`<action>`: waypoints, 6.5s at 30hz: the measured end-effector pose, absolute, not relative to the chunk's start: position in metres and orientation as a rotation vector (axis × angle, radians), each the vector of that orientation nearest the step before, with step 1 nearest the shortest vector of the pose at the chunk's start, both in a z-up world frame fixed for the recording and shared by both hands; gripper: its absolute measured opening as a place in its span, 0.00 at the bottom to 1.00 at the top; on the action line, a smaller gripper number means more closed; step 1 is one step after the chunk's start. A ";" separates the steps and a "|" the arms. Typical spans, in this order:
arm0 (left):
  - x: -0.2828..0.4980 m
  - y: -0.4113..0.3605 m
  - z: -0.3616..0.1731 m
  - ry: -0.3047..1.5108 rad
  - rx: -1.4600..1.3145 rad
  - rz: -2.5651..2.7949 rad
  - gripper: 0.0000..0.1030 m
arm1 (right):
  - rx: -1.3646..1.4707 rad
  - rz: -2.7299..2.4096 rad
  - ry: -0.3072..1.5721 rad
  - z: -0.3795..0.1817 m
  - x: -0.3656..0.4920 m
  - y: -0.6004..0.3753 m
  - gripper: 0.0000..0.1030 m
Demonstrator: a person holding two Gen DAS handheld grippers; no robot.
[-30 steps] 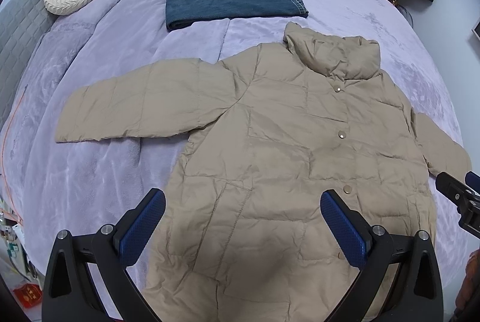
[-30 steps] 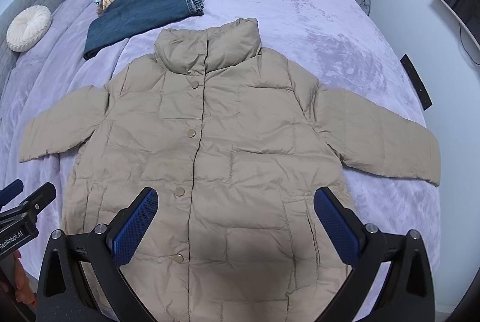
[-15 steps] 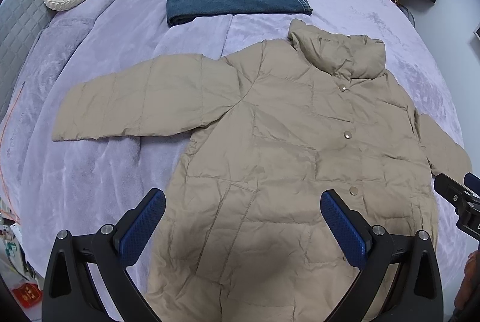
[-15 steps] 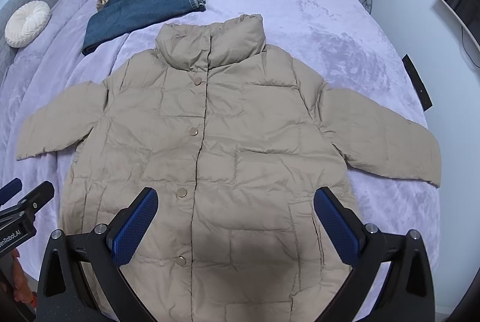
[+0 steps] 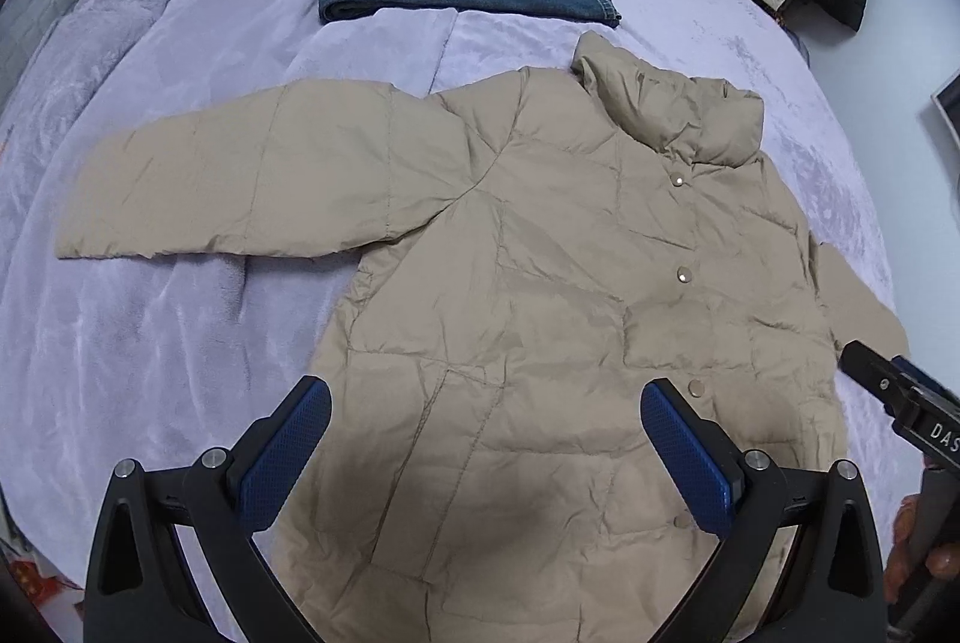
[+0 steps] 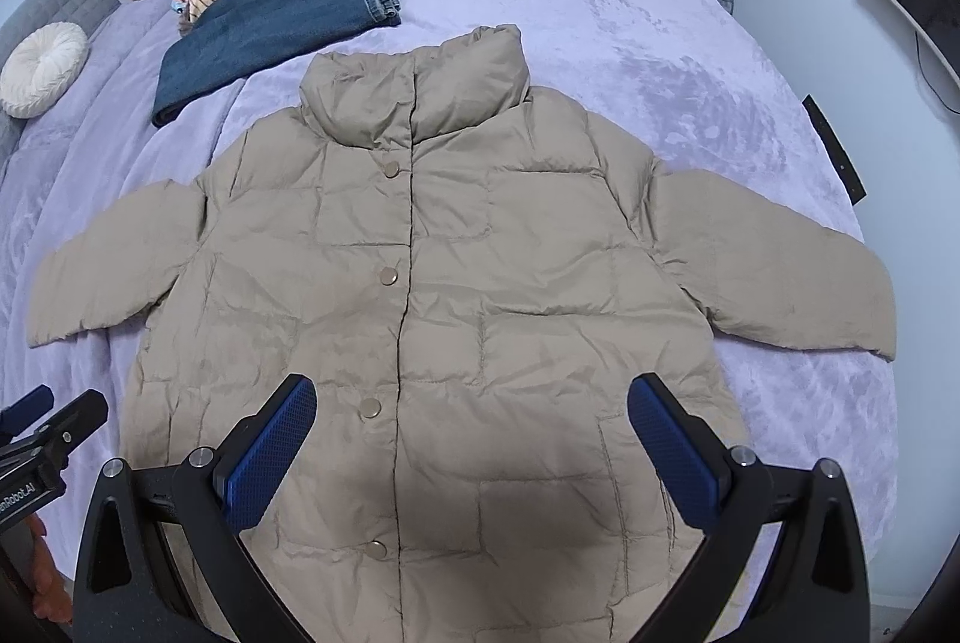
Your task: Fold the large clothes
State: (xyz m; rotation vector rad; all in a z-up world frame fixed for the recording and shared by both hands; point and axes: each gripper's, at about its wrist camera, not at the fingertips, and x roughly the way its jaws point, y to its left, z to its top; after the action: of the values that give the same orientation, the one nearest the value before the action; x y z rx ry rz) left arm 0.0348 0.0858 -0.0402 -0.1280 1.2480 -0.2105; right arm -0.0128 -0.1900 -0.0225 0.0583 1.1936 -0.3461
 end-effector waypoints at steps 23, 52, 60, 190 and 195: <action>0.172 0.364 -0.179 0.986 -0.823 0.109 0.80 | 0.151 -0.003 1.331 -0.147 0.049 -0.091 1.00; 0.146 0.058 0.002 0.792 -0.127 -0.630 0.06 | 0.643 0.270 1.268 -0.205 0.142 -0.037 0.08; 0.114 -0.095 -0.121 1.043 0.266 -0.604 0.06 | 0.617 -0.040 1.174 -0.161 0.064 -0.169 0.08; 0.083 -0.014 -0.096 1.153 0.011 -0.238 1.00 | 0.419 0.081 0.803 -0.015 0.102 -0.334 0.08; 0.086 0.009 -0.103 1.152 0.014 -0.216 1.00 | 0.350 0.086 0.957 -0.081 0.104 -0.275 0.08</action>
State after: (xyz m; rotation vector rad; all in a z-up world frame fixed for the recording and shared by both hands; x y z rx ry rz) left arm 0.0865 0.0088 -0.1034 0.0143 1.1519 -0.2156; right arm 0.1038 -0.2749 -0.0811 0.3500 0.9570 0.0860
